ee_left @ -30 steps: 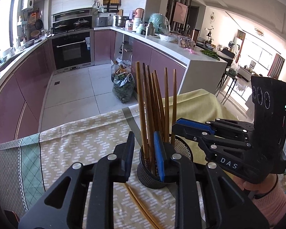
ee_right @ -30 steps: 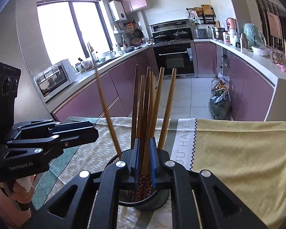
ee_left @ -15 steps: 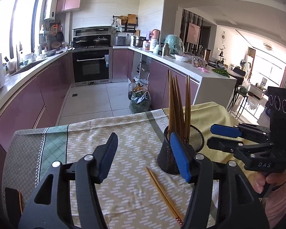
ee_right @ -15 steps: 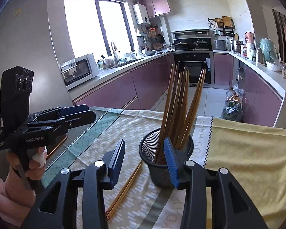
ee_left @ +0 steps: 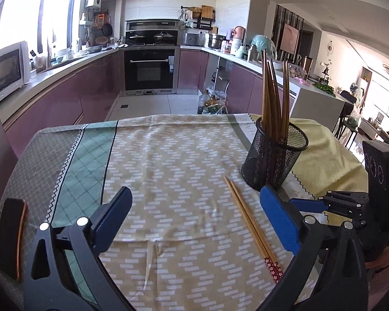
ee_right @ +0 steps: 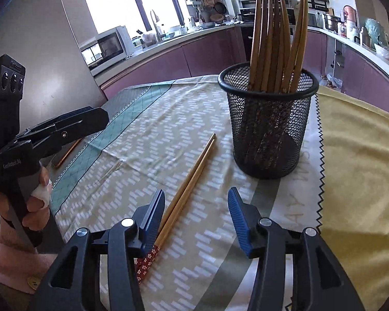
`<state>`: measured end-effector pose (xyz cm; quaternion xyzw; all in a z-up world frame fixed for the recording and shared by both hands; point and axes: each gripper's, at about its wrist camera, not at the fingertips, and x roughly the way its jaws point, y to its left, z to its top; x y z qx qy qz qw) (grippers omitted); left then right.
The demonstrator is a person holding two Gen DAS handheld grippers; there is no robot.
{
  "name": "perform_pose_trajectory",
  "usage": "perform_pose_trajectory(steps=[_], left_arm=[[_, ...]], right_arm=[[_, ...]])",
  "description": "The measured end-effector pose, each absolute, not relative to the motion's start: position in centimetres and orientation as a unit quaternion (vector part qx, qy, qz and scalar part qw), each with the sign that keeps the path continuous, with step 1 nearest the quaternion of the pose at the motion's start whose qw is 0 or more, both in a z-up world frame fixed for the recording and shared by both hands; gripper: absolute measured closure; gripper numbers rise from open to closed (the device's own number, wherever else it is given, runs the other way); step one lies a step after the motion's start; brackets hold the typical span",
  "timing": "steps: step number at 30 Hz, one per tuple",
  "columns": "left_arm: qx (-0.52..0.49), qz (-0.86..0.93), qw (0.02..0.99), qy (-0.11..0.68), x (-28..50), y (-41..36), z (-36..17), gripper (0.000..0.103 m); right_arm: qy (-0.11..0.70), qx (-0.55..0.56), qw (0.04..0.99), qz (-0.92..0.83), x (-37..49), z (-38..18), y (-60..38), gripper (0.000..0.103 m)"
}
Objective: Organize utensils
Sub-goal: 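Withdraw the left tool from the cup toward the last chopsticks while the right tool follows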
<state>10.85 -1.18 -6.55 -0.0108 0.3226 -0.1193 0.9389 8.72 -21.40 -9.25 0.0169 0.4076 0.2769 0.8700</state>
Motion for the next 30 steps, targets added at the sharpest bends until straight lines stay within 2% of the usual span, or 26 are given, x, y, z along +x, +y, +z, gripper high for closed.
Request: perform_pose_trajectory(steps=[15, 30], left_arm=[[0.003, -0.098, 0.928, 0.359, 10.7, -1.9, -9.5, 0.006], [-0.007, -0.097, 0.924, 0.37, 10.8, -1.6, -10.2, 0.006]], right_arm=[[0.42, -0.005, 0.87, 0.258, 7.9, -10.2, -20.3, 0.055], [0.423, -0.028, 0.873, 0.242, 7.7, -10.7, -19.5, 0.055]])
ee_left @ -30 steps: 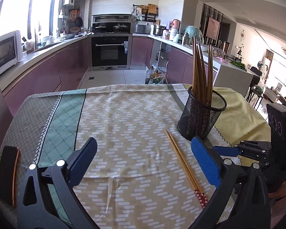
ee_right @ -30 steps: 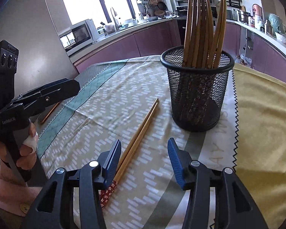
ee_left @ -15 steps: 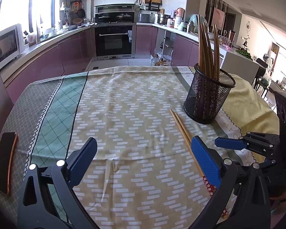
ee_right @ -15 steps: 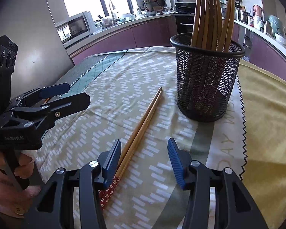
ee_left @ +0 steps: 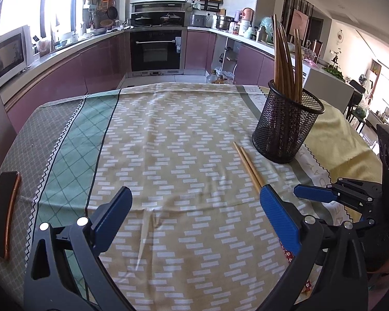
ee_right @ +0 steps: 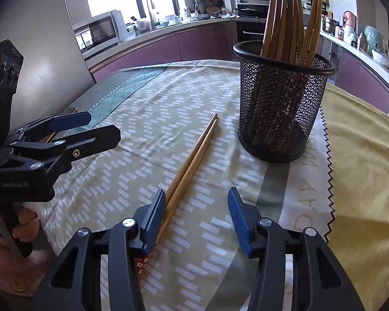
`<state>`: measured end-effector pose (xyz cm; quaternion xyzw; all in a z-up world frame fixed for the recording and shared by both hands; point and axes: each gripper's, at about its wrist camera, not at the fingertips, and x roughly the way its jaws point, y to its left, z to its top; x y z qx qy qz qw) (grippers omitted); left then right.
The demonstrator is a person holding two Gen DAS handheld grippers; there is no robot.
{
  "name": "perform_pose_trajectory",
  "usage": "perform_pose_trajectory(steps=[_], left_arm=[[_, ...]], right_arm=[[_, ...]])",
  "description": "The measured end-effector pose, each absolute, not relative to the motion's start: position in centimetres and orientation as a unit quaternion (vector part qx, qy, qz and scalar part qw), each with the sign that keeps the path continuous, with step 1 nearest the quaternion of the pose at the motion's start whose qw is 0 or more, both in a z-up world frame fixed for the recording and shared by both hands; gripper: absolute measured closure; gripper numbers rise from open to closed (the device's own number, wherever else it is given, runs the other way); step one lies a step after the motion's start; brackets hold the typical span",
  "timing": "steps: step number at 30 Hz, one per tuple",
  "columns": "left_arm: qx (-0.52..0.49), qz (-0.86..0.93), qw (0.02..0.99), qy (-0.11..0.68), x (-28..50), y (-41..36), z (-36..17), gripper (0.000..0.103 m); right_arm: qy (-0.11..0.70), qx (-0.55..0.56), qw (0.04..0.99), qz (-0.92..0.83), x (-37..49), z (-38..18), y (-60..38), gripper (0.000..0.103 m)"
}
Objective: Organize utensils
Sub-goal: 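Withdraw the left tool from the cup toward the last chopsticks while the right tool follows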
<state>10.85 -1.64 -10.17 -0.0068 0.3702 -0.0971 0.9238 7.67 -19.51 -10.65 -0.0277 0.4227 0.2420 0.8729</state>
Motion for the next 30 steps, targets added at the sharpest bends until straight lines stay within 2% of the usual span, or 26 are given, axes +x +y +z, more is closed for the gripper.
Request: perform_pose_trajectory(steps=[7, 15, 18, 20, 22, 30], left_arm=[[-0.005, -0.099, 0.924, 0.37, 10.8, -1.8, -10.3, 0.006], [0.01, -0.112, 0.919, 0.378, 10.9, -2.8, -10.7, 0.007], [0.023, -0.126, 0.914, 0.384, 11.0, -3.7, -11.0, 0.011], [0.027, -0.135, 0.909, 0.393, 11.1, -4.2, -11.3, 0.02], [0.036, -0.139, 0.903, 0.404, 11.4, -4.9, -11.8, 0.023], [0.06, -0.177, 0.886, 0.424, 11.5, -7.4, -12.7, 0.033]], right_arm=[[0.426, -0.03, 0.872, 0.237, 7.8, -10.7, -19.4, 0.057], [0.438, -0.024, 0.868, 0.234, 7.6, -10.6, -20.4, 0.074], [0.442, -0.019, 0.866, 0.235, 7.6, -10.6, -21.0, 0.077], [0.444, -0.012, 0.864, 0.236, 7.6, -10.6, -21.4, 0.078], [0.445, -0.006, 0.864, 0.236, 7.7, -10.6, -21.7, 0.078], [0.448, 0.01, 0.862, 0.238, 8.0, -10.7, -22.5, 0.079]])
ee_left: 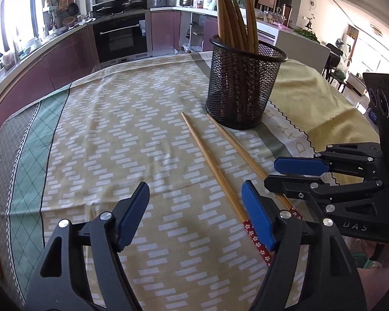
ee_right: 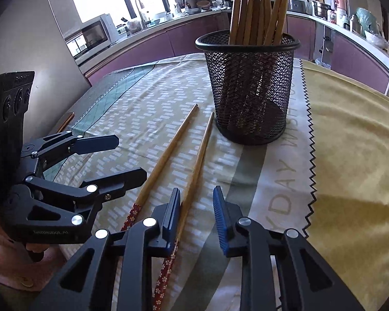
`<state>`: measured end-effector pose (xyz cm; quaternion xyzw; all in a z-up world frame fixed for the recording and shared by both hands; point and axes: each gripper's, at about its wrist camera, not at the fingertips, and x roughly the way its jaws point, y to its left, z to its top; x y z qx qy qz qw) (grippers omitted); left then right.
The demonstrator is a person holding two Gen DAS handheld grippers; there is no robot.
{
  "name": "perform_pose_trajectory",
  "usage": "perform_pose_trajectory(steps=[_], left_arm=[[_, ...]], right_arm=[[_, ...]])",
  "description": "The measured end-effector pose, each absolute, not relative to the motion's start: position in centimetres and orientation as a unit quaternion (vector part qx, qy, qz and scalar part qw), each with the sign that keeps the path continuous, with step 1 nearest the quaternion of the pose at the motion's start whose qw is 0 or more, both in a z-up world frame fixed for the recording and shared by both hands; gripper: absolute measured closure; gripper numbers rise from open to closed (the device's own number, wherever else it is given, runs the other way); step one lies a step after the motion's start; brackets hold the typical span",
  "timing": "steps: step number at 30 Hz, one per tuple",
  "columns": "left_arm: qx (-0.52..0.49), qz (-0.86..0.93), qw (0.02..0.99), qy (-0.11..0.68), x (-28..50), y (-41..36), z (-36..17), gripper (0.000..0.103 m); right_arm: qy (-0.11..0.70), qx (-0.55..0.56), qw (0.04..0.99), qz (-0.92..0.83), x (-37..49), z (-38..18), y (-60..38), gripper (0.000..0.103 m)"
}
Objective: Organize utensils
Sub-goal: 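Withdraw the left tool from the cup toward the last chopsticks while the right tool follows, then lower the left tool onto a remaining chopstick while the right tool approaches the other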
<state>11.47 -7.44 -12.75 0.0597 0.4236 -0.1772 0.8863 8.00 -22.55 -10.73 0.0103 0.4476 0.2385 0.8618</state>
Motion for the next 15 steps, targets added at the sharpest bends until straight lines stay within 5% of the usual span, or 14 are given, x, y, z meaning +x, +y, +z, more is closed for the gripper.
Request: perform_pose_trajectory(steps=[15], left_arm=[[0.066, -0.17, 0.878, 0.443, 11.5, -8.5, -13.8, 0.066]], right_arm=[[0.446, 0.015, 0.863, 0.239, 8.1, -10.7, -23.4, 0.079]])
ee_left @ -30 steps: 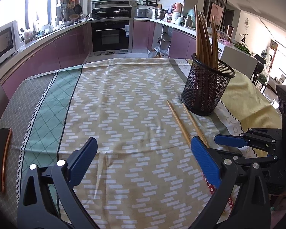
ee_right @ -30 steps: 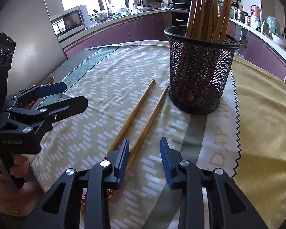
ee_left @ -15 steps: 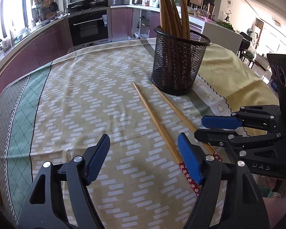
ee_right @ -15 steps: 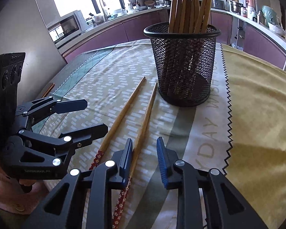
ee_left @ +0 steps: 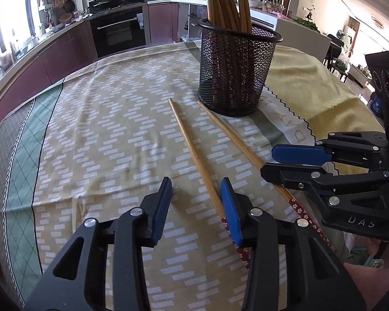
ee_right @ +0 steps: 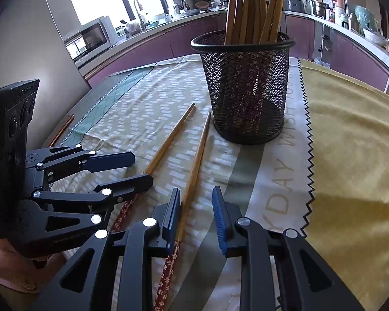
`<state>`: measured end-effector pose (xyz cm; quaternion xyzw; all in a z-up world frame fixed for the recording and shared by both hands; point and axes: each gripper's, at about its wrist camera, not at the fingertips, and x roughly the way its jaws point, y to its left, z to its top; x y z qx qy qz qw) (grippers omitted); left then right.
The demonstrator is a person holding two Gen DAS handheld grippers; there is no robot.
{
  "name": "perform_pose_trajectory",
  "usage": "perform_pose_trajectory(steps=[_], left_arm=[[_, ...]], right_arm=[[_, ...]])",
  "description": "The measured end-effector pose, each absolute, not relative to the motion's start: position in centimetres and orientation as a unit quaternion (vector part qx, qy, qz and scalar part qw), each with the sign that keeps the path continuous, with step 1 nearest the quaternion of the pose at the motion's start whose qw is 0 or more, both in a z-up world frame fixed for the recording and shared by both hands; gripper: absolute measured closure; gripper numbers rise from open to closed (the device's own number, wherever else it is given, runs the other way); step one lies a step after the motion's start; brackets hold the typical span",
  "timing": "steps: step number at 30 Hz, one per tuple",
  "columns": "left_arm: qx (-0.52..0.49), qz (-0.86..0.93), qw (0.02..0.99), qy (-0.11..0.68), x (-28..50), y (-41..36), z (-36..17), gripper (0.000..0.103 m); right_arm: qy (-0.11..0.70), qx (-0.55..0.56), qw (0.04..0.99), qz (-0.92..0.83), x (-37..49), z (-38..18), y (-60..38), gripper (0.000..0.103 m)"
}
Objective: Organize utensils
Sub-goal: 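Lower the left tool onto a remaining chopstick while the right tool approaches the other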
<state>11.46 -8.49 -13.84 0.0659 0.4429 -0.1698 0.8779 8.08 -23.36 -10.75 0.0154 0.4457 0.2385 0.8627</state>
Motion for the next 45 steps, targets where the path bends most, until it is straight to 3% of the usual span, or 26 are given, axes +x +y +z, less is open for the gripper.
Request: perform_pose_trajectory(steps=[5, 38, 45], left_arm=[[0.047, -0.165, 0.878, 0.448, 11.4, -7.7, -13.7, 0.073], [0.052, -0.163, 0.878, 0.446, 12.8, -8.3, -13.6, 0.069], [0.056, -0.164, 0.877, 0.448, 13.8, -8.6, -13.7, 0.075]], right_arm=[[0.442, 0.003, 0.866, 0.233, 8.0, -10.7, -22.8, 0.079], [0.436, -0.012, 0.871, 0.225, 9.0, -10.7, -21.5, 0.078], [0.434, -0.027, 0.873, 0.221, 9.2, -10.7, -20.9, 0.078]])
